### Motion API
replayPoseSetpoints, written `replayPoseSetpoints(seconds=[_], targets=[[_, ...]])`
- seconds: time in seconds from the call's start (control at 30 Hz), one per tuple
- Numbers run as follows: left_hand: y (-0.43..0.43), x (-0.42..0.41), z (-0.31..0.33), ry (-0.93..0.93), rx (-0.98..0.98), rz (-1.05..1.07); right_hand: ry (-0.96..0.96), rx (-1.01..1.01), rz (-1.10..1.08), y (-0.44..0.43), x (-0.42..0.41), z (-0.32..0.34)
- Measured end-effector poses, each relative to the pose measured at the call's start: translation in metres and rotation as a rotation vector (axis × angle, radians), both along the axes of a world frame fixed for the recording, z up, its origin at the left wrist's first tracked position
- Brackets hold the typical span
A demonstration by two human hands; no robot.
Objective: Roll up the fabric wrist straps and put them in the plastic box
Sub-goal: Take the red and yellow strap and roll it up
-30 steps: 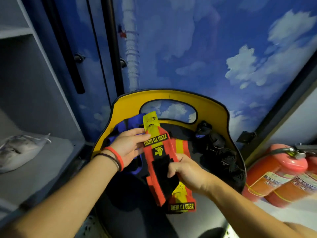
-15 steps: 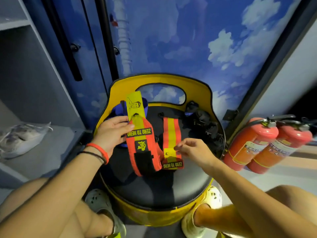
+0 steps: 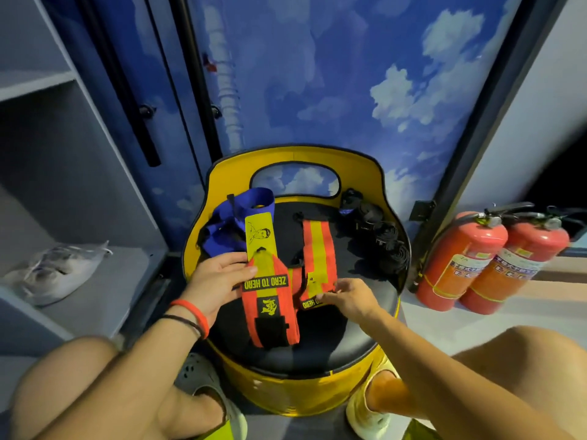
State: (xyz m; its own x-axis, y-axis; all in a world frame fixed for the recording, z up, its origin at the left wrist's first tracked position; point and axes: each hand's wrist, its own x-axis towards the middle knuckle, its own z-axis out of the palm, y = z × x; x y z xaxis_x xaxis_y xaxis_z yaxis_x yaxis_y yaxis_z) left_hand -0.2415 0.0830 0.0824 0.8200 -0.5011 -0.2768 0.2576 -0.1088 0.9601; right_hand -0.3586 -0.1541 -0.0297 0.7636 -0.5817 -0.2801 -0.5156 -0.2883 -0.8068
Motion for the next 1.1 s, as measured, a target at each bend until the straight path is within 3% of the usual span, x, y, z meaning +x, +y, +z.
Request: replayPoseSetpoints(seconds=[0.17,0.47,0.8,1.1], targets=[[0.003,-0.005,0.015,-0.035,-0.013,0.023,-0.324,0.09,0.059,-0.002,-0.003,0.033],[-0.006,-0.008,0.043,-0.111,-0.055,0.084,-0.734,0.577,0.123,0.013,-0.025,0.122],[-0.021,-0.021,0.058,-0.152,-0.16,0.186,-0.772,0.685,0.093,0.039,-0.031,0.147],[-0.045,-0.038,0.071,-0.094,-0.312,0.138,-0.818,0.572,-0.016,0.065,-0.001,0.156]])
